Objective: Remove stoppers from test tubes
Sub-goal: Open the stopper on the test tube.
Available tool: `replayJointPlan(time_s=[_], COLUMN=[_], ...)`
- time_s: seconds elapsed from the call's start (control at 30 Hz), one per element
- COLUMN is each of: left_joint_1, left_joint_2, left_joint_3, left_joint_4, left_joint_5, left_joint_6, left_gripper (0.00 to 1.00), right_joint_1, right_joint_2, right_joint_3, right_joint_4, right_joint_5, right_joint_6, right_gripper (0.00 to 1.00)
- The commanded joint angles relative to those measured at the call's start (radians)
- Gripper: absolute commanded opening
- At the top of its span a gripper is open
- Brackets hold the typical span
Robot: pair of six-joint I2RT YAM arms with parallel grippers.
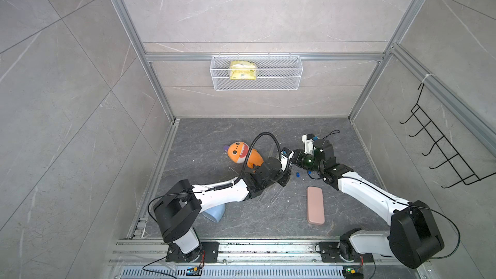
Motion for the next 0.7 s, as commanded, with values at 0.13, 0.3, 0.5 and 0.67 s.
replayJointPlan(time_s=[0.13,0.3,0.5,0.67], left_joint_1=[0.037,0.066,0.079,0.079], left_joint_2=[-0.028,-0.009,0.012,0.011], left_joint_3=[-0.044,-0.084,-0.102,-0.097], left_joint_4=[0.087,0.109,0.118,0.106], left_joint_5=[0.008,0.022,0.028,0.036], left_joint_6=[-0.051,-0.079,-0.094,-0.096], left_gripper=[0.0,0.0,0.0,0.0], right_joint_1=[-0.014,-0.038,-0.062,-0.063], right_joint_2=[-0.021,-0.028,-0.018,-0.01], right_joint_3=[0.031,0.032,0.029,0.044], right_joint_4=[-0.031,0.0,0.031,-0.002], right_joint_5=[0.047,-0.017,-0.054,-0.014], right_joint_6=[-0.018,0.032,0.074,0.03], right_gripper=[0.0,0.0,0.0,0.0])
